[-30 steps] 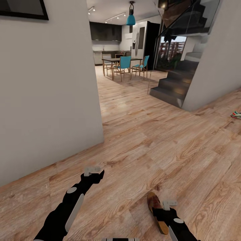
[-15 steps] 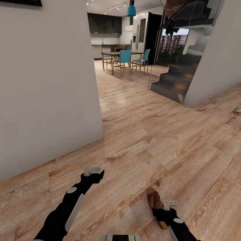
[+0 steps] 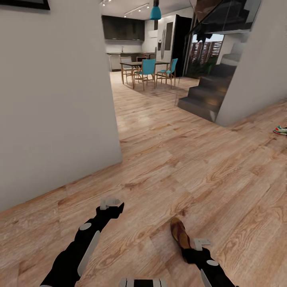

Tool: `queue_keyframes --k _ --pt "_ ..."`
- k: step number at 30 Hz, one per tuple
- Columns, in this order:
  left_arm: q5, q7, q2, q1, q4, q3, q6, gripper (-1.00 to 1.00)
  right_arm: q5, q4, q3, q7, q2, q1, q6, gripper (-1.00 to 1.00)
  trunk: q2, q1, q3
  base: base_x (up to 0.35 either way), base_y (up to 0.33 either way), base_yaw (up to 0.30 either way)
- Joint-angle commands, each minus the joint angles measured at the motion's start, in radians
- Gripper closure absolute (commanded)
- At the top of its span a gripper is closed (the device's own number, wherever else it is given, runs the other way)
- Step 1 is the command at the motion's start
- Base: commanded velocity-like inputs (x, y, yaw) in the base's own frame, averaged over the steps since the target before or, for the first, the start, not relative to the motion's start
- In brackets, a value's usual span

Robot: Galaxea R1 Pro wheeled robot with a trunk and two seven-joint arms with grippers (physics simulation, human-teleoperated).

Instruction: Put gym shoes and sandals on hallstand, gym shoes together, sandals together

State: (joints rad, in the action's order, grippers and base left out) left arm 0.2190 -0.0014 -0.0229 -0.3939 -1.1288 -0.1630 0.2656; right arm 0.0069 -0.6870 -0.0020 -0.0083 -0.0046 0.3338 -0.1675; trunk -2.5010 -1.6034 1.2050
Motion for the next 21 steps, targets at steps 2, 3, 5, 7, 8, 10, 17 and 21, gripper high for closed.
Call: queue_keyframes --k 2,3,5,7,8,10,17,21 --pt "0.008 0.0 0.0 0.0 -0.001 0.0 0.006 -1.0 0.001 -0.002 0.0 -0.001 0.0 0.0 -0.006 -1.0 0.0 0.001 0.001 -0.274 -0.182 0.0" --pt "0.008 0.0 0.0 0.0 -0.002 0.0 0.006 -1.0 0.001 -0.002 0.0 -0.001 0.0 0.0 -0.006 -1.0 0.0 0.001 0.001 -0.278 -0.178 0.0" --pt "0.008 0.0 0.0 0.0 -0.002 0.0 0.006 -1.0 0.001 -0.002 0.0 -0.001 0.0 0.0 -0.006 -1.0 0.0 0.001 0.001 -0.278 -0.167 0.0" --pt "0.008 0.0 0.0 0.0 -0.001 0.0 0.006 -1.0 0.001 -0.002 0.0 -0.001 0.0 0.0 -0.006 -1.0 0.0 0.001 0.001 -0.277 -0.132 0.0" --pt "0.008 0.0 0.0 0.0 -0.001 0.0 0.006 -1.0 0.001 -0.002 0.0 -0.001 0.0 0.0 -0.006 -1.0 0.0 0.001 0.001 -0.263 -0.092 0.0" --pt "0.008 0.0 0.0 0.0 -0.002 0.0 0.006 -1.0 0.001 -0.002 0.0 -0.001 0.0 0.0 -0.006 -1.0 0.0 0.001 0.001 -0.176 -0.053 0.0" --pt "0.008 0.0 0.0 0.0 -0.002 0.0 0.006 -1.0 0.001 -0.002 -0.001 -0.002 0.0 0.0 -0.006 -1.0 0.0 0.001 0.001 -0.023 -0.007 0.0" --pt "0.008 0.0 0.0 0.0 -0.002 0.0 0.006 -1.0 0.0 -0.002 -0.001 -0.002 0.0 0.0 -0.006 -1.0 0.0 0.001 0.002 0.0 0.0 0.019"
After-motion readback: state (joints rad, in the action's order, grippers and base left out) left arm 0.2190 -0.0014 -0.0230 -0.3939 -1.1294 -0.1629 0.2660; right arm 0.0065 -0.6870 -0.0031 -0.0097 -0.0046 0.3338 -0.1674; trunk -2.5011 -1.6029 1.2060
